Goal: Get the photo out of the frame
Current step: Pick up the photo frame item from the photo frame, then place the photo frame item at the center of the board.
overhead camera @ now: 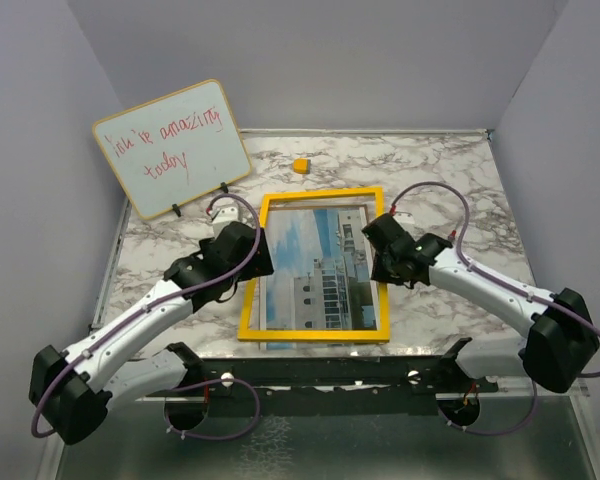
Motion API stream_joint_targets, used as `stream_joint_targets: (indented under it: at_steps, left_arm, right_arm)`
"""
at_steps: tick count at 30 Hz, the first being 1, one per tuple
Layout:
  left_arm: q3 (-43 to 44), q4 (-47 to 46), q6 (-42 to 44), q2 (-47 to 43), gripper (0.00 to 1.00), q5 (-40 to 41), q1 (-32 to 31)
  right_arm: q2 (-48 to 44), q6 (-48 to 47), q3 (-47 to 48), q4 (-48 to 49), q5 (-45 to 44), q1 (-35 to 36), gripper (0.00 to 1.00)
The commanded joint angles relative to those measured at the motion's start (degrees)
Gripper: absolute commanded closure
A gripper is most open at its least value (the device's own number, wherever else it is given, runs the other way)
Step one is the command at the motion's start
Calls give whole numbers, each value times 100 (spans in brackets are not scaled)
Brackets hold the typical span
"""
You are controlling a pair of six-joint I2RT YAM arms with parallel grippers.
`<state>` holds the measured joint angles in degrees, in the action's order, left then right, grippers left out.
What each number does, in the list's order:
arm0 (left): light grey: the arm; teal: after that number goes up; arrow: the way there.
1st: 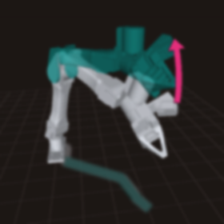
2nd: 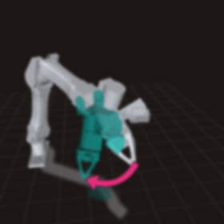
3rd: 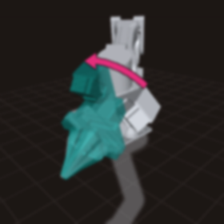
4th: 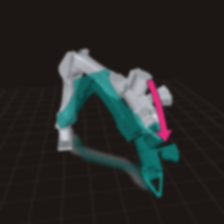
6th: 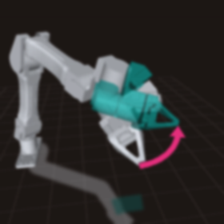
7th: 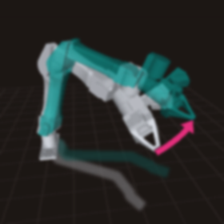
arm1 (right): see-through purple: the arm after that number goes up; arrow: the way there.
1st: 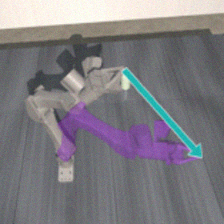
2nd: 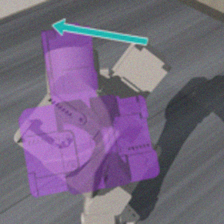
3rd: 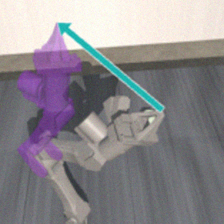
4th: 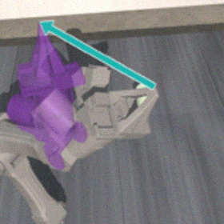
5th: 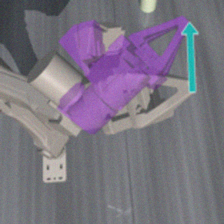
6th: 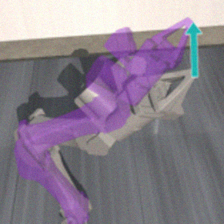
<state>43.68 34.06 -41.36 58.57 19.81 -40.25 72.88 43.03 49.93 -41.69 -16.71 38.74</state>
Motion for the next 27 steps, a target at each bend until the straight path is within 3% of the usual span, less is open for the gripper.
stream_joint_targets:
  at_steps: [1, 10, 21, 27]
  left_arm:
    - [605, 874, 82, -584, 1, 1090, -7]
    - [592, 1211, 224, -1759, 1, 2275, 2]
    - [212, 993, 431, -1822, 1, 2367, 0]
    - [89, 865, 489, -1651, 1, 2237, 0]
  right_arm:
    - [448, 560, 723, -72, -711, 691, 99]
    - [1687, 1051, 1708, 107, -992, 1374, 99]
    - [3244, 1443, 2712, 186, -849, 2060, 99]
    - [3679, 1514, 2764, 249, -838, 2102, 98]
